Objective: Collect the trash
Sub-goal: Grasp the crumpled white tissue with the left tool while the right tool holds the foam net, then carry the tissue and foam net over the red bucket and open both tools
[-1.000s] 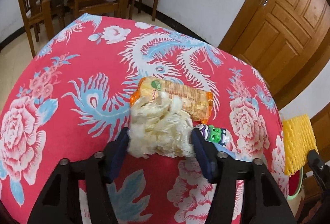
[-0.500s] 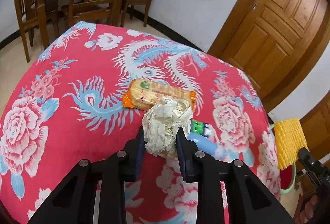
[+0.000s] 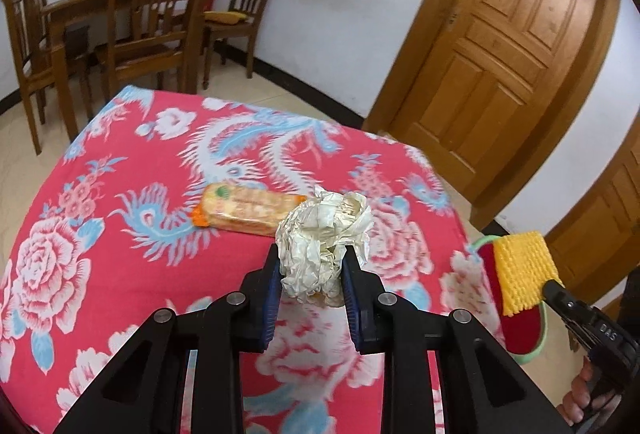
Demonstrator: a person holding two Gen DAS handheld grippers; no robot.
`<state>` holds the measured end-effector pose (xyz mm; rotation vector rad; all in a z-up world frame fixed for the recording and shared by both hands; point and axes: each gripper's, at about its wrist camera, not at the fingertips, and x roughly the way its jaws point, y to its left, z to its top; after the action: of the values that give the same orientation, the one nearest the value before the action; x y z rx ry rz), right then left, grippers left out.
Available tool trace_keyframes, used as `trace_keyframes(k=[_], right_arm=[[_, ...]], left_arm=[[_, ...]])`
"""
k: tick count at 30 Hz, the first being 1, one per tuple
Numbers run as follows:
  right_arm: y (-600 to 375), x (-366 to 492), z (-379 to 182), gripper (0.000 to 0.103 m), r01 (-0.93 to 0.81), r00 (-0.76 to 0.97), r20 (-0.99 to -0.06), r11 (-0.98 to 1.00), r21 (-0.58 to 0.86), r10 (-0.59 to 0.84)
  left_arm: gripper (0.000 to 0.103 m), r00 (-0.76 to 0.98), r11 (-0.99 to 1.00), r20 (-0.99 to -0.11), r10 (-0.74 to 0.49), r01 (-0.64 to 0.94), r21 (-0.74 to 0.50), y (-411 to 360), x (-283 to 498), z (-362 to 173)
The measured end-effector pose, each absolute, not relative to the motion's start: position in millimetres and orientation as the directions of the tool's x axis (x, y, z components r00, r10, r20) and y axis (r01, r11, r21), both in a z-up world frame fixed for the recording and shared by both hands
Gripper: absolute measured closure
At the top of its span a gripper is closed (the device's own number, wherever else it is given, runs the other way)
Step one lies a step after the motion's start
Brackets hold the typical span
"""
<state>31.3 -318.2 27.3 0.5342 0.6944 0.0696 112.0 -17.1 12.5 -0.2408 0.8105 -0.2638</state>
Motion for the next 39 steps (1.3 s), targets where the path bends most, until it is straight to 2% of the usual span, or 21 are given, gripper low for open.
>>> trace_keyframes(k=[15, 33, 39], right_arm=[[-376.5, -1.6, 21.7, 0.091, 0.234, 0.795, -0.591, 0.828, 0.509, 0.139], [-431.3, -18.8, -11.7, 0.090, 0.376, 0.756, -0.651, 0.762, 0.527, 0.076], [-439.3, -20.8, -16.8, 0.086, 0.405, 0.744, -0.666, 0.755, 0.515, 0.055]], left_arm=[[0.075, 0.624, 0.910, -0.663, -0.414, 0.288, -0.296, -88.5, 101.9, 30.9], [0.075, 0.525, 0.858, -0.698, -0.487, 0.435, -0.273, -179.9, 95.6, 16.0], [0.075, 0.486, 0.840, -0.717, -0.499, 0.473, -0.264, -204.8, 94.5, 6.2]])
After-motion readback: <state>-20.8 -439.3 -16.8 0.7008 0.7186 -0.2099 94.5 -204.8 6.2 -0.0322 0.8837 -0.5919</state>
